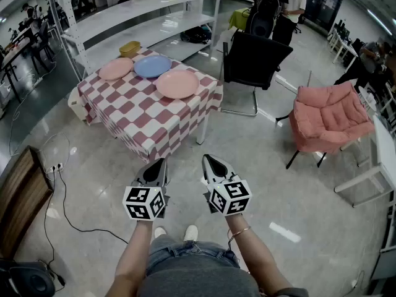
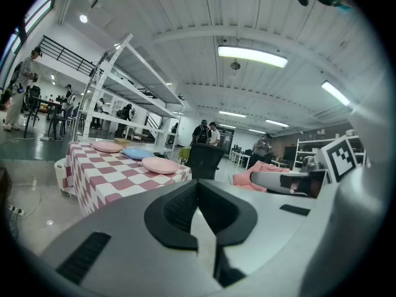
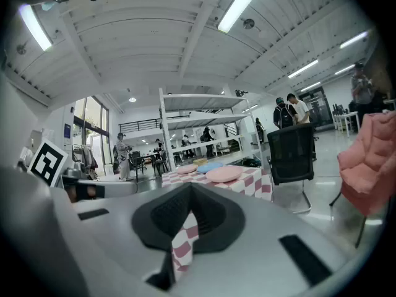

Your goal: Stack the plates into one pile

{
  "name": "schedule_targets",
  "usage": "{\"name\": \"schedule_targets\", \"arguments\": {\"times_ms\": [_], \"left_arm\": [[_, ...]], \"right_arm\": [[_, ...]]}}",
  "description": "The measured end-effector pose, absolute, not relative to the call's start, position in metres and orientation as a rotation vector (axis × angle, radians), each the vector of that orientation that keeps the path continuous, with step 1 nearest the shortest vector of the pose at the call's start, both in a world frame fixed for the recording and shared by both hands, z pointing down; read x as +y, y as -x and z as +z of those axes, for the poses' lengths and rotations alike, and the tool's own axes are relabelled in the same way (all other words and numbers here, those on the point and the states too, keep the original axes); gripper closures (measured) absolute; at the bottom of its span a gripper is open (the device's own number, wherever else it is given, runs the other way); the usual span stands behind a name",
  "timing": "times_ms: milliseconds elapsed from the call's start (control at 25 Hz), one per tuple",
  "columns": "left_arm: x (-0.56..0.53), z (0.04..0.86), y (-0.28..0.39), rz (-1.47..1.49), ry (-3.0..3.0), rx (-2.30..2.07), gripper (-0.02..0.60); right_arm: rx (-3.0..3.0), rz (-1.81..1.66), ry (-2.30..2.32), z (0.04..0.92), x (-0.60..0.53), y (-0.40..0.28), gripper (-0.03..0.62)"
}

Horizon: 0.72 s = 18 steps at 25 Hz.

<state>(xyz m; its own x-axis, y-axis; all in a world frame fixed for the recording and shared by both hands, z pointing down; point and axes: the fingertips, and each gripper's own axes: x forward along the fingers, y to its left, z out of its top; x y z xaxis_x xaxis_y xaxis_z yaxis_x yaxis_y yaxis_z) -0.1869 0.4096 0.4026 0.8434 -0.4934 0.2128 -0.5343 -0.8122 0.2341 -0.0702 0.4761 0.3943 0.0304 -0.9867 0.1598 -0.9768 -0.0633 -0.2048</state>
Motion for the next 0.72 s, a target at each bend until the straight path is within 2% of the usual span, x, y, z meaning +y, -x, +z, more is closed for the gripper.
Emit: {"name": "schedule_targets", "arguments": {"times_ms": [720], "left_arm": [[0.395, 0.413, 0.168, 0.265, -2.735, -0.855, 0.566]], "right_arm": [[2.107, -0.396, 2.235, 0.402, 0.48, 0.039, 0.585]]}}
